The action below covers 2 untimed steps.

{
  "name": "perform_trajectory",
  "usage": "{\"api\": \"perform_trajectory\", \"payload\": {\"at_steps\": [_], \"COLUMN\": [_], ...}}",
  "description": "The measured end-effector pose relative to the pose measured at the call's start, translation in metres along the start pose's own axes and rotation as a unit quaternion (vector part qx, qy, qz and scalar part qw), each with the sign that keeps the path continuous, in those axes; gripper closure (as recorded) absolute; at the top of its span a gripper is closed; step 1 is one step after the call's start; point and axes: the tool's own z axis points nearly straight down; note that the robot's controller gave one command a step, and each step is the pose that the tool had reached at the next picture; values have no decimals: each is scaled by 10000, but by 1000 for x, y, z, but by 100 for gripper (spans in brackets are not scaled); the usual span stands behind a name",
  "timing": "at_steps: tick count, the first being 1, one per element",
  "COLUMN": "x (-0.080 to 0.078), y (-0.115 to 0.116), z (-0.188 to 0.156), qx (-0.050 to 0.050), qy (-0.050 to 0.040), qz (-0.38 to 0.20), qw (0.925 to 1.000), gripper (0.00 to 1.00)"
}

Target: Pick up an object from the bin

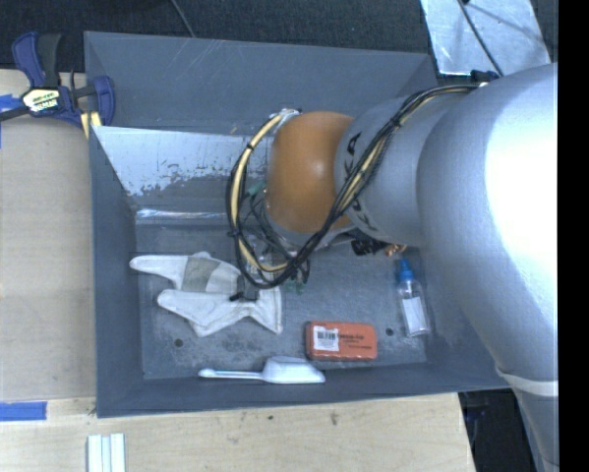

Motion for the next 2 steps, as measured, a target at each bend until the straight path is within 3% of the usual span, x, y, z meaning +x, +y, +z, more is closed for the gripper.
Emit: {"api": "perform_trajectory", "payload": {"at_steps": [1, 2], "x": [-14, -14], "y": [-23, -23], "z": [-121, -121], "qx": [7, 8], "qy": [-1, 2], "qz": [-91, -95], "qw": [10000, 10000], "gripper": [100, 100]}}
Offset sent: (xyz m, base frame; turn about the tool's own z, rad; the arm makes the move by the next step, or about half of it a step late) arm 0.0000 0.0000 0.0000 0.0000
